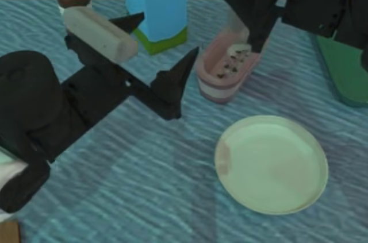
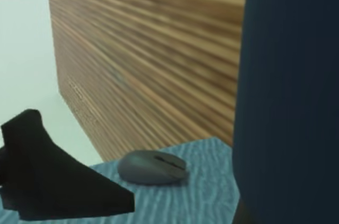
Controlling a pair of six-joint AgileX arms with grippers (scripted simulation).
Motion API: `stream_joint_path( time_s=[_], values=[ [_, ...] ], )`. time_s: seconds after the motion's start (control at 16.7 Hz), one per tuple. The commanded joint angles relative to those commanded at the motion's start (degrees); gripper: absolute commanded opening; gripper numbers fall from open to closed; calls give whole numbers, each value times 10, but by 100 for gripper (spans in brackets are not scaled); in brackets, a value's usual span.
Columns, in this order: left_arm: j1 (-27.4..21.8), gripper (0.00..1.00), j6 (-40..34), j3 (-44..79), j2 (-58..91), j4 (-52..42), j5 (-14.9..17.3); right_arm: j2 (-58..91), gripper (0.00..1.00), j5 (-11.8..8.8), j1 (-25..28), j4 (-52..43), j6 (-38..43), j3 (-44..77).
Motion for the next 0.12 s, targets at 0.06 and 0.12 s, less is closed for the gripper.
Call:
stream_joint_path(
  time_s=[0.06, 0.12],
  values=[
    [2, 100, 0, -6, -7, -1, 1, -3, 0, -4, -4, 1, 0, -3],
    [2, 100, 0, -7, -8, -1, 2, -3, 0, -5, -4, 1, 0, -3]
  ],
)
